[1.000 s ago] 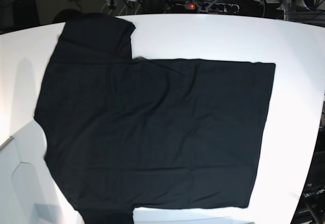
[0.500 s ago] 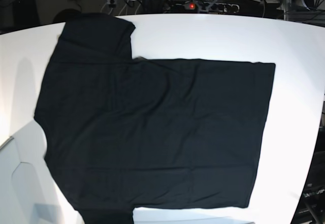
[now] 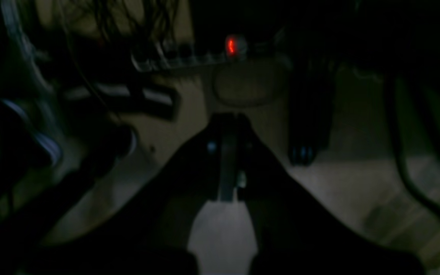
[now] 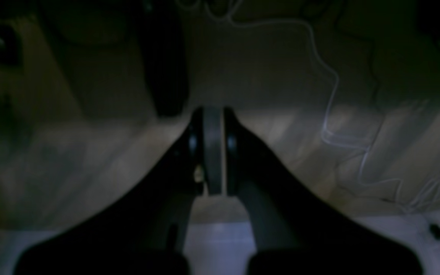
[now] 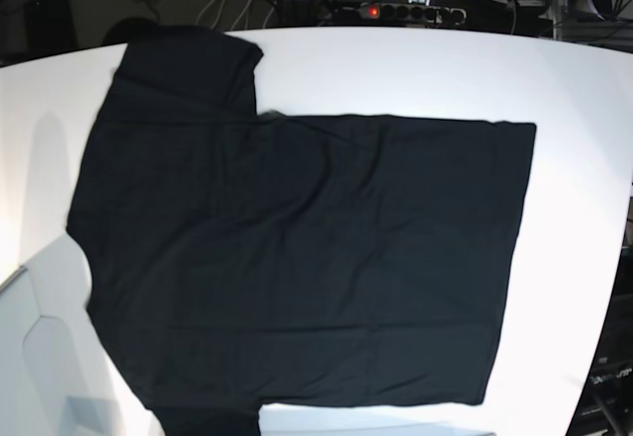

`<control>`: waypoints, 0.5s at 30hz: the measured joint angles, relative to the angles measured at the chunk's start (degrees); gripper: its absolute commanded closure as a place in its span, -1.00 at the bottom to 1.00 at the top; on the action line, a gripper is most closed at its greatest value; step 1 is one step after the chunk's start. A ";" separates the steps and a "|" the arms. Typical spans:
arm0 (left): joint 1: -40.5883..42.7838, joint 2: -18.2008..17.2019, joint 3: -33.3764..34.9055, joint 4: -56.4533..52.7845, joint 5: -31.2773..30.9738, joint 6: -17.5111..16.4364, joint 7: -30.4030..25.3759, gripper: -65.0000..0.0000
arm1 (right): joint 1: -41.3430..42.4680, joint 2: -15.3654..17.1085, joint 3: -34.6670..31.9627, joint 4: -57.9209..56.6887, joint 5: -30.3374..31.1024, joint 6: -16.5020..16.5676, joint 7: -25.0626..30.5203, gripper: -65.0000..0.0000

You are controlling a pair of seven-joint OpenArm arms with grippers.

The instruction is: Fold the T-shirt properly

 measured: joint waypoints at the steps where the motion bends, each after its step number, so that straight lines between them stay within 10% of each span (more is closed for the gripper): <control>1: 1.70 -0.26 0.07 3.04 0.02 -0.17 0.02 1.00 | -1.84 0.22 -0.02 3.65 0.13 0.04 0.22 1.00; 15: 25.83 -6.93 -0.20 41.57 0.02 0.42 0.79 1.00 | -29.64 5.70 0.50 44.94 0.15 0.15 -0.66 1.00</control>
